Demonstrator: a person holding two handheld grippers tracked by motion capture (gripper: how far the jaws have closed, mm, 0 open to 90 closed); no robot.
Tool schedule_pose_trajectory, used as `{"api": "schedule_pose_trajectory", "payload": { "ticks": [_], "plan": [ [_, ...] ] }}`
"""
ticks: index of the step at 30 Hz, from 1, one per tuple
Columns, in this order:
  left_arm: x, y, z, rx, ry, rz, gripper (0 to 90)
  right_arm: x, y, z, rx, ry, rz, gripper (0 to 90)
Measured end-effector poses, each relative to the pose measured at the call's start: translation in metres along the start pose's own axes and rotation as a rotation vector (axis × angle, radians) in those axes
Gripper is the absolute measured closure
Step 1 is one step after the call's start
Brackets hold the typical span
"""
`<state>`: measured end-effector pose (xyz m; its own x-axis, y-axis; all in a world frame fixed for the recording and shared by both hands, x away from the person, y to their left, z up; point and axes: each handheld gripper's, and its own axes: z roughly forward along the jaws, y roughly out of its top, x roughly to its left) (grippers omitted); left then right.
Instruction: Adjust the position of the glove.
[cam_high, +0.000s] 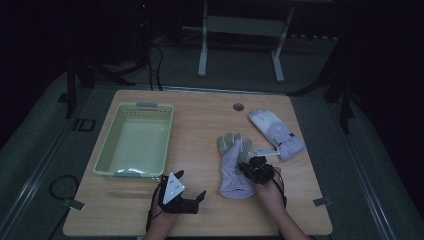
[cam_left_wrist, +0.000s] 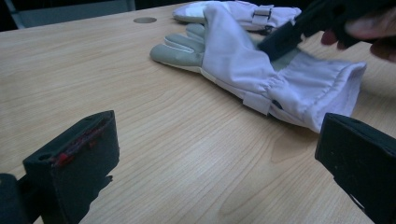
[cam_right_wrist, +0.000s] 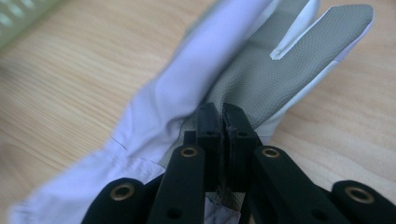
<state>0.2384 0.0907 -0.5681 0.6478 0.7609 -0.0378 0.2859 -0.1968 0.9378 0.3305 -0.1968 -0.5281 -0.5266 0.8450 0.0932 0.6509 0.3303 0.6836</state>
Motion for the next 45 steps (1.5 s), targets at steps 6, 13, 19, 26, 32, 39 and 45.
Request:
{"api": "schedule_pose_trajectory", "payload": {
  "ticks": [6,13,19,26,32,39,45],
  "plan": [
    [0.0,0.0,0.0,0.001,0.0,0.008,0.0,-0.005,-0.008,0.01,0.024,-0.004,-0.043,70.2],
    [0.0,0.0,0.0,0.002,-0.003,0.007,0.0,-0.007,-0.01,0.01,0.007,0.01,-0.096,53.9],
    [0.001,0.0,0.0,0.001,-0.005,0.003,0.0,-0.016,0.004,-0.014,-0.038,-0.005,-0.093,49.5],
    [0.0,0.0,0.0,0.002,-0.006,0.001,0.0,-0.051,0.028,-0.045,-0.122,-0.048,-0.157,51.5],
    [0.0,0.0,0.0,0.002,-0.005,-0.001,0.0,-0.088,0.039,-0.055,-0.152,-0.098,-0.168,51.9],
    [0.001,0.0,0.001,0.005,-0.005,-0.005,0.0,-0.125,0.055,-0.054,-0.165,-0.111,-0.194,50.4],
    [0.0,0.0,0.0,0.005,-0.003,0.001,0.0,-0.149,0.073,-0.046,-0.14,-0.118,-0.21,51.1]
  ]
}}
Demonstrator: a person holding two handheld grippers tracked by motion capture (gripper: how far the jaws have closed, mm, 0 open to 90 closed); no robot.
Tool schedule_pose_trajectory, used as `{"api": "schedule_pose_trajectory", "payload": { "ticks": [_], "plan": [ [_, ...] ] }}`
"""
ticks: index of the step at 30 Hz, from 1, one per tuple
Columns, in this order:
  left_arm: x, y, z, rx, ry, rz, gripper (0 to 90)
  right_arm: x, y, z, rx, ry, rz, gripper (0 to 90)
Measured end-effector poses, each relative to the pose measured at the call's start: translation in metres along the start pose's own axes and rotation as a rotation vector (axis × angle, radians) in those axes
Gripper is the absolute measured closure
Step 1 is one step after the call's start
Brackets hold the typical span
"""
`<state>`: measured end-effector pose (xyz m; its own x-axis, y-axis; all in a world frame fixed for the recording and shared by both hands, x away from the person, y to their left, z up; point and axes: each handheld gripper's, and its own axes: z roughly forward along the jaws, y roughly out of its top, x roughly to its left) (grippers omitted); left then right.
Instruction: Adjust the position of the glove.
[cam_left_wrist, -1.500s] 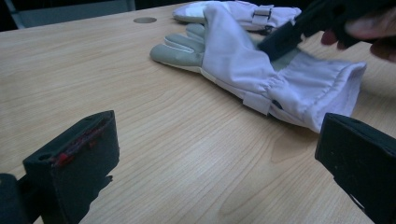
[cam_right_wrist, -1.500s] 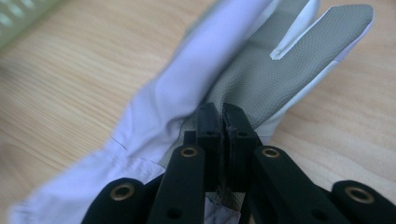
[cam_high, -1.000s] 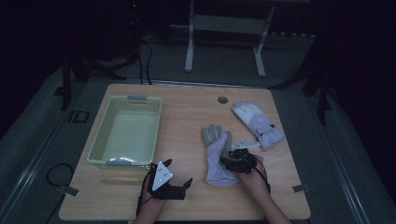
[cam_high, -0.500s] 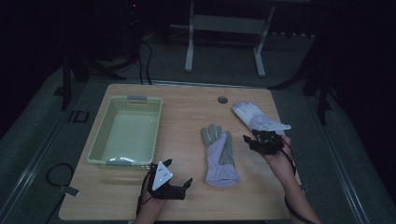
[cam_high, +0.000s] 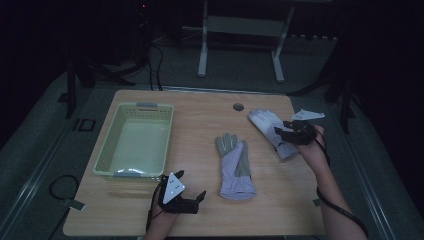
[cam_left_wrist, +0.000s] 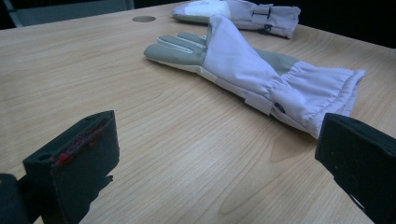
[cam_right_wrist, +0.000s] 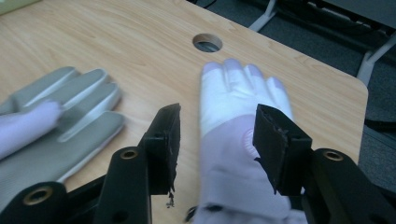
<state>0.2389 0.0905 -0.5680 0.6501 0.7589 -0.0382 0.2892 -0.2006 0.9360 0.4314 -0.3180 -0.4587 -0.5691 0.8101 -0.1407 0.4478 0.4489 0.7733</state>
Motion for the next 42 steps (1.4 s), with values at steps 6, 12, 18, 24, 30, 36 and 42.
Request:
{"api": "schedule_pose_trajectory", "payload": {
  "ticks": [6,12,18,24,30,36,42],
  "plan": [
    [0.001,0.0,0.0,-0.002,0.002,-0.008,0.0,-0.019,0.005,0.019,0.063,-0.023,0.017,48.3],
    [0.0,0.0,0.0,-0.002,0.007,-0.005,0.0,-0.029,0.002,0.039,0.136,-0.036,0.022,44.7],
    [0.002,0.0,0.0,0.0,0.01,-0.019,0.0,-0.039,-0.006,0.061,0.17,-0.026,0.059,43.4],
    [0.003,0.0,0.0,-0.005,0.012,-0.038,0.0,-0.045,-0.014,0.073,0.184,-0.013,0.056,43.8],
    [0.001,0.0,0.0,0.005,0.015,-0.021,0.0,-0.045,-0.026,0.088,0.223,0.07,0.086,49.9],
    [0.0,0.0,0.0,0.004,0.019,-0.01,0.0,-0.044,-0.027,0.089,0.235,0.097,0.126,61.2],
    [-0.001,0.0,0.001,0.005,0.019,-0.003,0.0,-0.032,-0.022,0.088,0.253,0.023,0.12,73.4]
  ]
}}
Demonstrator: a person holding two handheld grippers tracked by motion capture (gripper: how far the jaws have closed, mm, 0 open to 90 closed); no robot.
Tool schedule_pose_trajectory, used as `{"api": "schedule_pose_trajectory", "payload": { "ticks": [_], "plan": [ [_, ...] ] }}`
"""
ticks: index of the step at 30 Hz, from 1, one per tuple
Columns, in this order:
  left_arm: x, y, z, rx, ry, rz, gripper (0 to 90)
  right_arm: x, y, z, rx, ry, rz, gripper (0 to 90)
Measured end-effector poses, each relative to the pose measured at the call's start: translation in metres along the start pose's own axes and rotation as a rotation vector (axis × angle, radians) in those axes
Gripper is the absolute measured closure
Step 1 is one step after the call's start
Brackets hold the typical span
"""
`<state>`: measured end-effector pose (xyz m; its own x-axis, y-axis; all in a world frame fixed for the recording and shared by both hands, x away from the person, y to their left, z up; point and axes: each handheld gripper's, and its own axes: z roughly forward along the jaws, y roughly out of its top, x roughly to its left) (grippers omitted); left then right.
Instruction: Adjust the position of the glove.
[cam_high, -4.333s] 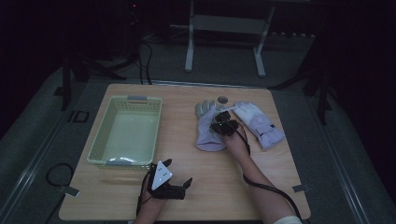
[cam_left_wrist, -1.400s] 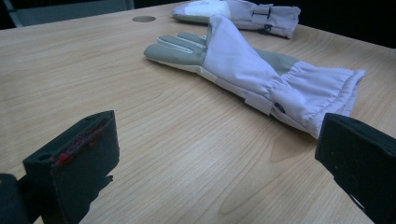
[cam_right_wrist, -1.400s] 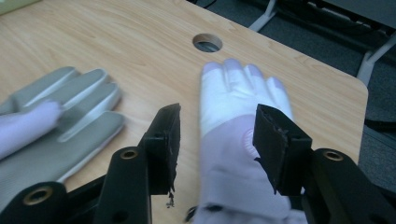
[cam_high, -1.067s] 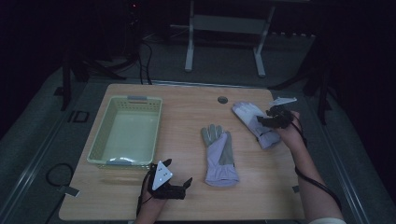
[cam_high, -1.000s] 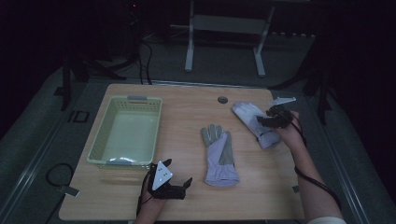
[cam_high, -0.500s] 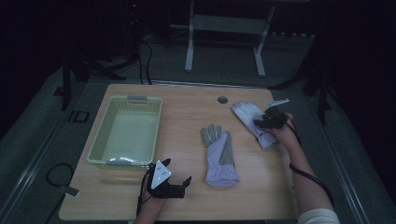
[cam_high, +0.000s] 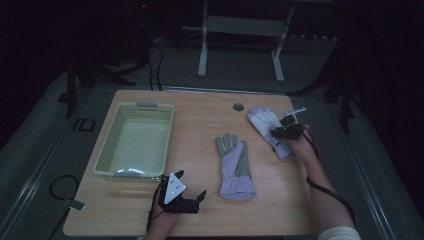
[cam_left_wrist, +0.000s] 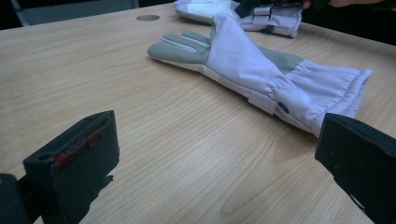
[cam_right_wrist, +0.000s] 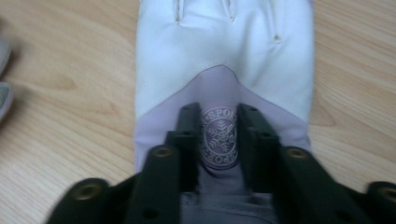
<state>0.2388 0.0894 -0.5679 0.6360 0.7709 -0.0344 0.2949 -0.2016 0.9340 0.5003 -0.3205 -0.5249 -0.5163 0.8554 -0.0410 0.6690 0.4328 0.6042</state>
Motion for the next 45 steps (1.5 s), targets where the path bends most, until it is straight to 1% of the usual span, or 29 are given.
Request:
{"api": "schedule_pose_trajectory", "payload": {
  "ticks": [2,4,7,8,9,10,11,12,13,16,17,18,19,22,25,27,28,29,30,32,35,37,38,39,41,42,43,45],
  "plan": [
    [0.0,0.0,0.0,-0.003,0.0,-0.003,0.0,0.004,0.001,-0.005,-0.012,-0.021,0.038,76.8],
    [0.0,0.0,0.0,-0.004,0.001,-0.003,0.0,0.009,0.002,-0.013,-0.034,-0.047,0.075,77.9],
    [0.0,0.0,0.0,-0.005,0.004,0.001,0.0,0.021,0.0,-0.03,-0.076,-0.086,0.101,77.9],
    [-0.001,0.0,0.0,-0.007,0.004,0.002,0.0,0.026,-0.002,-0.036,-0.089,-0.105,0.092,77.8],
    [-0.001,0.0,0.0,-0.007,0.004,0.003,0.0,0.032,-0.003,-0.043,-0.106,-0.135,0.085,77.9],
    [-0.001,0.0,0.0,-0.006,0.003,0.004,0.0,0.038,-0.004,-0.049,-0.121,-0.152,0.079,77.9],
    [-0.001,0.0,0.0,-0.004,0.002,0.004,0.0,0.043,-0.006,-0.055,-0.126,-0.163,0.078,77.9],
    [-0.001,0.0,0.0,-0.004,0.002,0.005,0.0,0.047,-0.008,-0.062,-0.139,-0.171,0.094,77.9],
    [-0.001,0.0,0.0,-0.004,0.002,0.005,0.0,0.051,-0.01,-0.067,-0.148,-0.167,0.108,78.0],
    [-0.001,0.0,0.0,-0.006,0.003,0.007,0.0,0.063,-0.014,-0.079,-0.141,-0.191,0.132,78.2],
    [-0.001,0.0,0.0,-0.006,0.003,0.007,0.0,0.063,-0.014,-0.079,-0.141,-0.191,0.132,78.2],
    [-0.002,0.0,0.0,-0.007,0.003,0.008,0.0,0.065,-0.016,-0.083,-0.135,-0.189,0.145,78.3],
    [-0.002,0.0,0.0,-0.007,0.003,0.009,0.0,0.068,-0.021,-0.092,-0.146,-0.183,0.192,78.5],
    [-0.002,0.0,0.0,-0.007,0.002,0.01,0.0,0.073,-0.027,-0.105,-0.155,-0.175,0.228,78.5],
    [-0.002,0.0,0.0,-0.007,0.004,0.019,0.0,0.08,-0.035,-0.119,-0.17,-0.176,0.241,78.5],
    [-0.002,0.0,0.0,-0.005,0.002,0.021,0.0,0.086,-0.039,-0.125,-0.17,-0.182,0.232,78.5],
    [-0.003,0.0,0.0,-0.005,0.002,0.021,0.0,0.091,-0.044,-0.131,-0.169,-0.172,0.238,78.4],
    [-0.003,0.0,0.0,-0.006,0.003,0.02,0.0,0.091,-0.044,-0.131,-0.169,-0.172,0.238,78.4],
    [-0.003,0.0,0.0,-0.006,0.003,0.021,0.0,0.095,-0.05,-0.139,-0.185,-0.171,0.26,78.5],
    [-0.003,0.0,0.0,-0.009,0.005,0.019,0.0,0.096,-0.052,-0.142,-0.188,-0.172,0.263,78.5],
    [-0.002,0.0,0.0,-0.009,0.004,0.014,0.0,0.101,-0.059,-0.148,-0.197,-0.176,0.278,78.4],
    [-0.002,0.0,0.0,-0.009,0.003,0.01,0.0,0.103,-0.066,-0.148,-0.195,-0.178,0.292,78.4],
    [-0.002,0.0,-0.001,-0.008,0.003,0.014,0.0,0.103,-0.069,-0.146,-0.191,-0.18,0.301,78.4],
    [-0.002,0.0,-0.001,-0.008,0.004,0.016,0.0,0.1,-0.075,-0.142,-0.182,-0.18,0.327,78.4],
    [-0.002,0.0,-0.001,-0.011,0.004,0.017,0.0,0.1,-0.075,-0.142,-0.182,-0.18,0.327,78.4],
    [-0.003,0.0,-0.001,-0.004,0.002,0.026,0.0,0.098,-0.078,-0.139,-0.176,-0.172,0.343,78.4],
    [-0.003,0.0,-0.001,-0.002,0.001,0.028,0.0,0.097,-0.085,-0.128,-0.148,-0.174,0.353,78.1],
    [-0.003,0.0,-0.001,-0.002,0.001,0.026,0.0,0.097,-0.089,-0.119,-0.132,-0.17,0.358,77.5]
  ]
}}
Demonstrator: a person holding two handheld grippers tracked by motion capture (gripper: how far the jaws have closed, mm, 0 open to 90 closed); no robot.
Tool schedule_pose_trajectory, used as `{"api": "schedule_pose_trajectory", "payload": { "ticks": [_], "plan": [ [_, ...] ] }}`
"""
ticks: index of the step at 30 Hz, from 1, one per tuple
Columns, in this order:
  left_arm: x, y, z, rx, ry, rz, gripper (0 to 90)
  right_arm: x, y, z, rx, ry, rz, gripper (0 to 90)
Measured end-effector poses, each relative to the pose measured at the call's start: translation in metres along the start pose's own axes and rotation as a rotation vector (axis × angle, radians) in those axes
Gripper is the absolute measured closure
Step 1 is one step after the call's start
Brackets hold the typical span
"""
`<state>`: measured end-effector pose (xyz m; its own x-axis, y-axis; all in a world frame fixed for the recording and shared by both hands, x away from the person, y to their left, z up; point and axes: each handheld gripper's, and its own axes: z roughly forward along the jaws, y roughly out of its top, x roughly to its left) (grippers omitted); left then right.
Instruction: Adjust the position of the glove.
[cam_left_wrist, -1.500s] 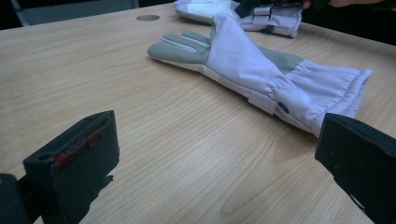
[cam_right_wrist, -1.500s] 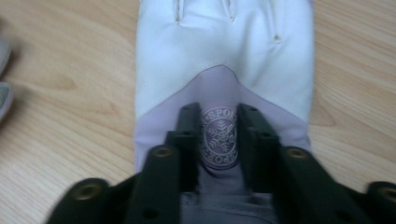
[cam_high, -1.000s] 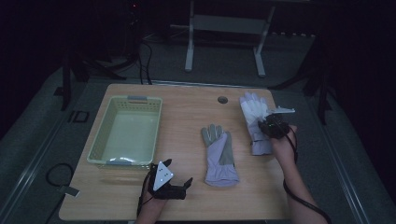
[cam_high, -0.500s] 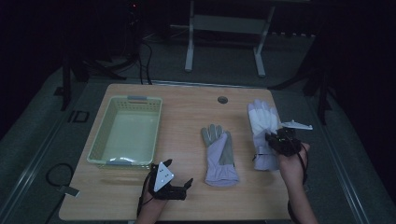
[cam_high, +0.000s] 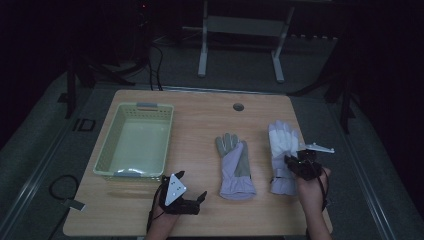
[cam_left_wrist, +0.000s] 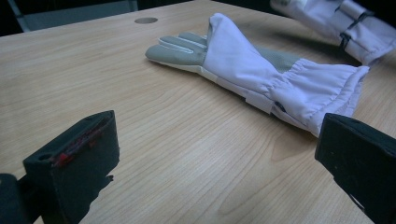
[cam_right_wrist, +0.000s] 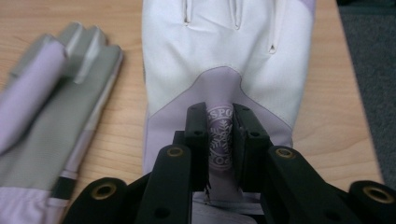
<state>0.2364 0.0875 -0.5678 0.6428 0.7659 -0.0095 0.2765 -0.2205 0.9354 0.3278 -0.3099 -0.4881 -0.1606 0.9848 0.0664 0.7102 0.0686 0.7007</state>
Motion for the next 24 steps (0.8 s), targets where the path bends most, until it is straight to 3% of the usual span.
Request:
{"api": "schedule_pose_trajectory", "payload": {
  "ticks": [7,11,17,19,22,24],
  "plan": [
    [-0.001,0.0,0.0,-0.003,-0.002,0.009,0.0,-0.004,-0.011,0.029,0.049,-0.01,0.021,70.2],
    [-0.001,0.0,0.0,-0.002,-0.004,0.01,0.0,-0.006,-0.016,0.039,0.044,0.004,0.036,63.9],
    [-0.001,0.0,0.0,-0.006,-0.007,0.004,0.0,-0.008,-0.014,0.036,0.021,0.019,0.016,56.5],
    [-0.001,0.0,0.0,-0.002,-0.007,0.007,0.0,-0.007,-0.013,0.031,-0.006,-0.004,0.004,55.4],
    [-0.001,0.0,0.0,-0.003,-0.009,0.01,0.0,-0.008,-0.01,0.027,-0.009,0.033,0.003,53.5],
    [-0.001,0.0,-0.001,-0.006,-0.01,0.008,0.0,-0.008,-0.008,0.025,-0.011,0.049,-0.057,51.5]
  ]
}}
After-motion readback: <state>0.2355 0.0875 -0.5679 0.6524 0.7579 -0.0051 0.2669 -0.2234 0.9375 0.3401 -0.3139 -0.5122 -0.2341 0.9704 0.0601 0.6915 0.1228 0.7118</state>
